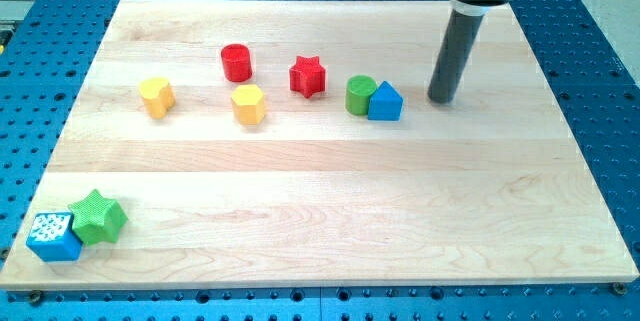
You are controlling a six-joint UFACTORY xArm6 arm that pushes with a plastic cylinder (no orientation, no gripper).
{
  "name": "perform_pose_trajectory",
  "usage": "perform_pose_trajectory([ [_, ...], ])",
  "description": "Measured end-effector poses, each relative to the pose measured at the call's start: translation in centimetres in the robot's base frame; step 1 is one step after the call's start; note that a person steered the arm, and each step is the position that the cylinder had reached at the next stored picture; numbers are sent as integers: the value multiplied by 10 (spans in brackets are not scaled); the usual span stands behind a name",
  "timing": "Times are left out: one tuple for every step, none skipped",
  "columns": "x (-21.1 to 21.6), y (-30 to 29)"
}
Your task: Push the green circle into the green star
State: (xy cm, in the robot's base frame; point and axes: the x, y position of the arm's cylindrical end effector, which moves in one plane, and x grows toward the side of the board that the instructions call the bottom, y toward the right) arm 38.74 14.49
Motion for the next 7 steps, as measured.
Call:
perform_pose_trajectory([
  [3,-63],
  [12,-131],
  [32,-100],
  [22,-116],
  [22,-160],
  [27,-195],
  [13,-183],
])
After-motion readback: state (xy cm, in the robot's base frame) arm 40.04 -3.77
